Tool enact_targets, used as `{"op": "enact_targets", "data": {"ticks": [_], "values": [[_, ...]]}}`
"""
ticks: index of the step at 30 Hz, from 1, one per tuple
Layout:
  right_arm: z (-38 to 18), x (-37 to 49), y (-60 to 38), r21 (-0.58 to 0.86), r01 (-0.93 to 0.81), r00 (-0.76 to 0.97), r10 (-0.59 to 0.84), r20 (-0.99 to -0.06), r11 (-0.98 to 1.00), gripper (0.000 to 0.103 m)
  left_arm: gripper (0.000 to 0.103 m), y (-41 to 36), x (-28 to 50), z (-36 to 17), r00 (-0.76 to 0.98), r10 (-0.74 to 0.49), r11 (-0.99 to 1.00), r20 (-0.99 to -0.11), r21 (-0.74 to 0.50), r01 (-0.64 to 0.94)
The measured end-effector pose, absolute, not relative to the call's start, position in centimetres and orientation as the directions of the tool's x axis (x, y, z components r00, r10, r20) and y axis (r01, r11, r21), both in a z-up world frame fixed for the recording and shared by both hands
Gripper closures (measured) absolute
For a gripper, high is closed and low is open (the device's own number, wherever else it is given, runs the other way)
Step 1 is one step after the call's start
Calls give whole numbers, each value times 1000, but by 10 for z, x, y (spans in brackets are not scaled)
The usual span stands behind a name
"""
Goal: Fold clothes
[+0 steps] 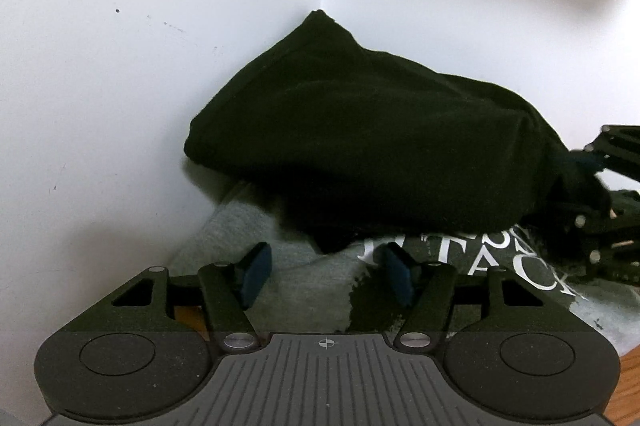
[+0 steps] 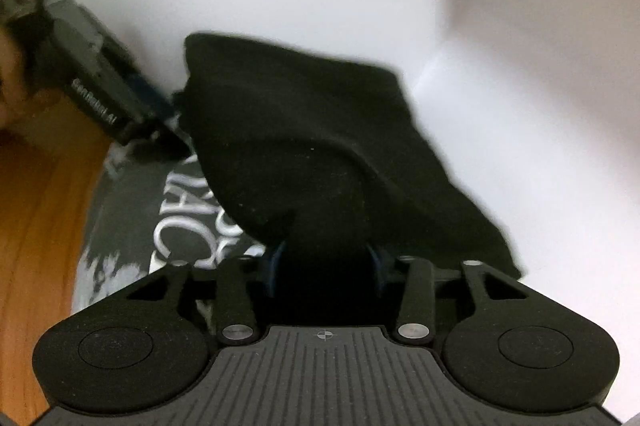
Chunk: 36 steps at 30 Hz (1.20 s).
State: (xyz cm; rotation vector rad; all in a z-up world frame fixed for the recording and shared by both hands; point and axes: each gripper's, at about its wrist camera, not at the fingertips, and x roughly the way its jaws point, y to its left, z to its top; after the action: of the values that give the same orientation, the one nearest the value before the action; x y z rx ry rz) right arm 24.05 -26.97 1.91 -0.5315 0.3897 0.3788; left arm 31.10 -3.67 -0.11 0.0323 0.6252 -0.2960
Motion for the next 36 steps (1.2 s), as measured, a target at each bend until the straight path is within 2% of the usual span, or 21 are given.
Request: {"op": "enact_targets", "data": {"ticks": [1,4,9,10,11,12,15,21,25,29,31,33,34,35,36], "values": [[19,242,-269,-395,-442,856,248,-453,806,57,36,-37,311,-1,771,-262,958,-581,-58,282],[16,243,-259,-413,-448,858,250,-450,793,38,36,-39,311,-2,771,-261,958,-581,-56,282],[12,256,-252,-452,-446,862,234,-450,772,29,36,-40,312,-3,772,-260,958,-580,-54,282],[14,261,-255,-439,-446,859,236,-454,780,39,36,-41,312,-3,772,-260,958,-580,-54,282],[14,262,-258,-437,-433,865,226,-448,789,55,36,-41,313,-3,772,-261,958,-580,-55,282],[17,263,-260,-434,-422,871,223,-439,796,66,36,-41,312,-3,771,-261,958,-580,-56,282],[38,260,-267,-425,-403,884,224,-411,810,73,36,-41,311,-3,771,-263,958,-580,-59,282],[84,239,-275,-444,-388,902,234,-363,808,75,36,-40,310,-3,771,-262,958,-580,-59,282],[81,229,-274,-448,-445,868,251,-428,776,75,36,-39,310,-3,771,-262,958,-580,-59,282],[50,232,-264,-487,-465,841,198,-504,739,70,36,-38,310,-3,772,-261,958,-580,-57,281],[43,233,-263,-468,-482,828,209,-521,741,62,36,-38,309,-3,772,-262,958,-579,-59,281],[36,230,-260,-487,-505,816,209,-539,712,43,36,-35,309,-3,773,-265,958,-577,-63,281],[31,227,-259,-506,-518,812,209,-546,690,40,36,-34,308,-3,773,-267,957,-575,-67,281],[28,224,-257,-512,-541,799,218,-561,667,31,36,-32,308,-2,772,-272,956,-575,-73,283],[26,221,-255,-513,-561,789,232,-570,650,29,36,-27,308,0,768,-281,956,-575,-96,278]]}}
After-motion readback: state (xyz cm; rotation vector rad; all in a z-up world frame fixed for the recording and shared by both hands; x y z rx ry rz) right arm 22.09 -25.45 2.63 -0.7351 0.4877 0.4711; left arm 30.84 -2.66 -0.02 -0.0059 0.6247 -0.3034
